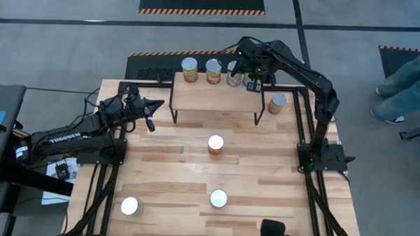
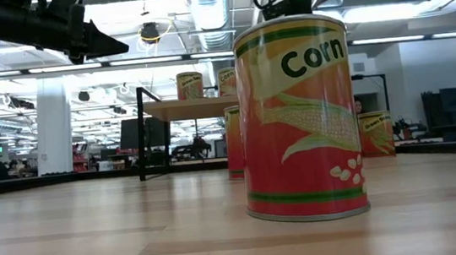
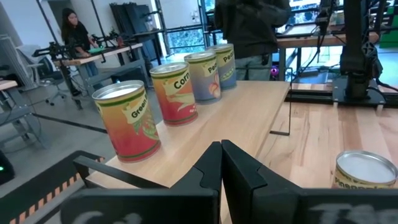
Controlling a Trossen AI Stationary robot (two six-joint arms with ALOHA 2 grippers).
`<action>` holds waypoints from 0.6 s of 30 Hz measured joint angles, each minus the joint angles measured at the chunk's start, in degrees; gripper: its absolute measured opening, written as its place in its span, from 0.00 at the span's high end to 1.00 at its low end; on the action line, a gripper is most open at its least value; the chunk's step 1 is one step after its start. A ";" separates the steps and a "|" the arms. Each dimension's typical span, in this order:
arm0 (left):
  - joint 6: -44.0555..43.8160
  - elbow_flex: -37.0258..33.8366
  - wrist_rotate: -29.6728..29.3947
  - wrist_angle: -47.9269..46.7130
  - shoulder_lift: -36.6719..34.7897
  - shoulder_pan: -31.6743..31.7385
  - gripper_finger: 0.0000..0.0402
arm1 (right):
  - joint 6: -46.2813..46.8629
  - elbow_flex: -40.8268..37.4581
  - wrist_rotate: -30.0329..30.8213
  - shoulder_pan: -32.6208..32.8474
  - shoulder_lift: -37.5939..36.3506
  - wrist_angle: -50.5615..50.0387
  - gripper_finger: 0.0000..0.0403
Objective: Pick and place cans onto a shelf
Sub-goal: Put the canned green beans on the shelf
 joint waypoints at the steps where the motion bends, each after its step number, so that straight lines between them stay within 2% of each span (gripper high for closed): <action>1: 0.00 0.00 0.01 -0.14 0.01 0.02 1.00 | -0.01 -0.03 1.25 0.54 -0.82 0.02 0.86; 4: 0.08 0.00 0.10 -0.50 0.01 0.01 1.00 | 2.93 -0.13 -1.14 1.01 -4.64 0.20 0.96; 6: 0.07 0.00 0.14 -0.49 0.01 0.00 1.00 | 6.28 -1.57 -5.05 0.49 -7.83 1.16 0.98; 8: 0.07 0.00 0.18 -0.56 0.01 0.02 1.00 | 7.74 -5.98 -5.62 0.26 -11.99 5.20 0.97; 12: 0.02 0.00 0.71 -0.98 0.01 0.00 1.00 | 8.99 -20.63 -8.45 0.55 -22.17 18.56 0.99; 18: -0.30 0.00 0.71 -1.08 0.01 0.00 1.00 | 13.37 -48.60 -12.27 0.94 -37.38 41.35 0.99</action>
